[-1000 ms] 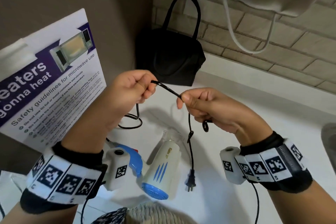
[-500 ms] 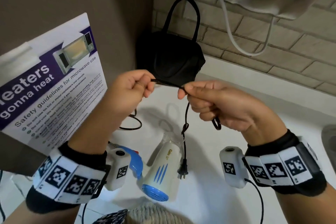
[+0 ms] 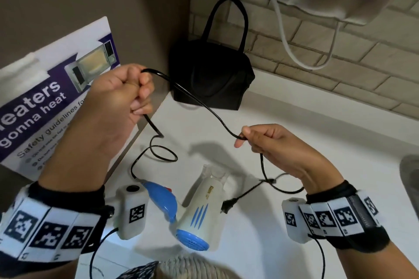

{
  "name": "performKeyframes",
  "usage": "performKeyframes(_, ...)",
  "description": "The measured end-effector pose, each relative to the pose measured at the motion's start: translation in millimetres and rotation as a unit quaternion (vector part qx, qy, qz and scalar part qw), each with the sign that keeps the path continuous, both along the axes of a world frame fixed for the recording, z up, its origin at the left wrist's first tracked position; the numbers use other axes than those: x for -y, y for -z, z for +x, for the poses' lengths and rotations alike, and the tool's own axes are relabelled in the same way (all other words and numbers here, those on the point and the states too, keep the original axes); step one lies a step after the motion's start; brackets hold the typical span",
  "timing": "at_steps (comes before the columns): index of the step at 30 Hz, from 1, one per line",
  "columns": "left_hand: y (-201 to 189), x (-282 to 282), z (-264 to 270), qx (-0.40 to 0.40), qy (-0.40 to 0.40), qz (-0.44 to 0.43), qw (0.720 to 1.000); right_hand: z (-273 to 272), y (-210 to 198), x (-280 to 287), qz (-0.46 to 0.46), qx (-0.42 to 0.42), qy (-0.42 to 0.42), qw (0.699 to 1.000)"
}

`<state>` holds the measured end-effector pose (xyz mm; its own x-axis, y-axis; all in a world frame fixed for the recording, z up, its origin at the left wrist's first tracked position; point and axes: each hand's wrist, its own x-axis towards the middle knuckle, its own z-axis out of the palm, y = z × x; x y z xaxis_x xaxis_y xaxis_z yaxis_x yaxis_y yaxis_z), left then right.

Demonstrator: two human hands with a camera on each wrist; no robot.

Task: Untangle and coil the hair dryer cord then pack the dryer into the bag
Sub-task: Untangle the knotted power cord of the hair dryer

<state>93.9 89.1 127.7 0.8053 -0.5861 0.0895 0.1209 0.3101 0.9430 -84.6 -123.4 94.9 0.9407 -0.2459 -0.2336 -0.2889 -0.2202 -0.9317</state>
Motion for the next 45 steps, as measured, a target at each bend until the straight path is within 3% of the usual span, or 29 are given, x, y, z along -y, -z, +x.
performKeyframes(5,-4.7,-0.7,-6.1,0.019,-0.004,-0.001,1.000,-2.4,16.8,0.1,-0.057,-0.007,0.001,0.998)
performKeyframes(10,0.9,10.9,-24.8,0.169,-0.015,0.117,0.978,1.3,16.3,3.1,-0.134,-0.026,-0.037,0.990)
performKeyframes(15,9.3,21.9,-45.7,0.246,0.045,0.182,0.951,6.8,-29.6,-22.3,-0.178,0.109,-0.048,0.977)
performKeyframes(19,9.1,30.4,-60.4,0.290,0.052,0.184,0.938,23.9,-47.5,-54.0,-0.340,0.202,-0.053,0.917)
performKeyframes(22,7.0,30.4,-60.8,0.268,0.029,0.160,0.950,33.7,-41.2,-60.8,-0.372,0.220,-0.004,0.902)
performKeyframes(27,-0.6,19.7,-56.8,0.249,-0.003,0.125,0.961,42.5,-5.3,-54.2,-0.293,0.262,0.025,0.919)
performKeyframes(30,-4.1,11.6,-52.8,0.229,-0.006,0.097,0.969,43.5,20.4,-41.7,-0.262,0.240,0.043,0.934)
performKeyframes(37,-6.9,6.0,-40.5,0.157,-0.002,0.013,0.988,46.0,59.4,-18.2,-0.286,0.221,0.046,0.931)
performKeyframes(45,-22.1,-10.0,-31.3,0.132,0.005,-0.080,0.988,42.7,107.3,12.5,-0.290,0.156,0.062,0.942)
